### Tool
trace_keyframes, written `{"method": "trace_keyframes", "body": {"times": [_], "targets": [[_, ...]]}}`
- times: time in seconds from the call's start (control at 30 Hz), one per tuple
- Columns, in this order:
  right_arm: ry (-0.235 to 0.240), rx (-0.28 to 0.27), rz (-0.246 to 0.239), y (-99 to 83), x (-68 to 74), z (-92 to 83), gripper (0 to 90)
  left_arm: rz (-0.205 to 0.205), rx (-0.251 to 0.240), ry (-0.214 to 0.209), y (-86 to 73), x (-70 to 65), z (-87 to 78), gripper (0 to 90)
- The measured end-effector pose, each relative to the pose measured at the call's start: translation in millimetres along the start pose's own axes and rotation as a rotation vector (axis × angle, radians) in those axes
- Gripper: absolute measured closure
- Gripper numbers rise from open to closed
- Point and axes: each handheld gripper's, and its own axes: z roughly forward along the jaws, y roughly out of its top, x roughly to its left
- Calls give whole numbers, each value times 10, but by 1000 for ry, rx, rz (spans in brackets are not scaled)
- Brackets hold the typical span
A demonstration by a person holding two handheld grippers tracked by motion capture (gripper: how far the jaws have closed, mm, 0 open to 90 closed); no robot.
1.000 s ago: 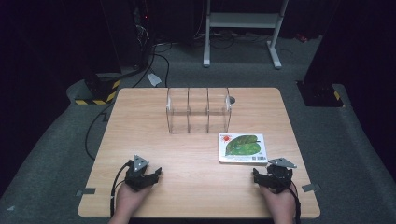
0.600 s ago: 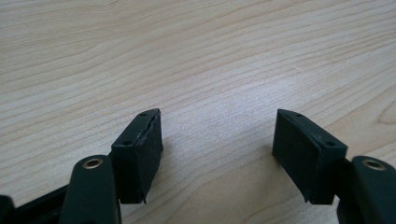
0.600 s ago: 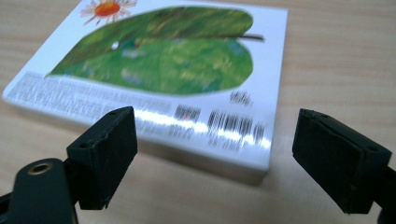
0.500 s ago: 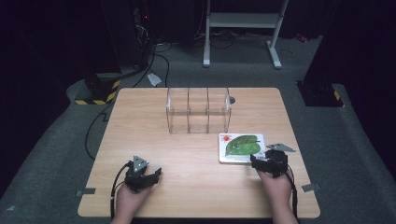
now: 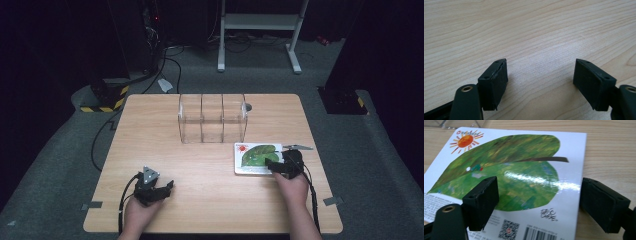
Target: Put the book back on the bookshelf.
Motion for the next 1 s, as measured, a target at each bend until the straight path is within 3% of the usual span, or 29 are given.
{"method": "trace_keyframes", "body": {"times": [0.23, 0.47, 0.63, 0.67, 0.7, 0.73, 0.77, 0.8, 0.83, 1.0], "targets": [[16, -3, -23, -80, 64, -56, 185, 0, -2, 1, 2, -1, 4, 274], [54, -7, -70, -226, 274, -119, 190, 5, 1, -1, 7, 1, 7, 272], [102, -3, -128, -339, 598, -135, 195, 10, -1, -6, 7, -4, 8, 273], [102, -3, -128, -339, 598, -135, 195, 10, -1, -6, 7, -4, 8, 276], [116, -6, -141, -379, 728, -130, 195, 26, -4, -17, 3, -8, 0, 290], [116, -6, -141, -379, 728, -130, 195, 26, -4, -17, 3, -8, 0, 303], [130, -2, -149, -413, 860, -126, 196, 31, 0, -16, 6, -8, -7, 303], [130, -2, -149, -413, 860, -126, 196, 31, 0, -16, 6, -8, -7, 305], [135, 0, -161, -440, 984, -122, 196, 15, 10, -18, 12, -12, -15, 311], [161, 0, -188, -513, 1220, -113, 186, 25, 8, -34, 18, -116, -28, 311]]}}
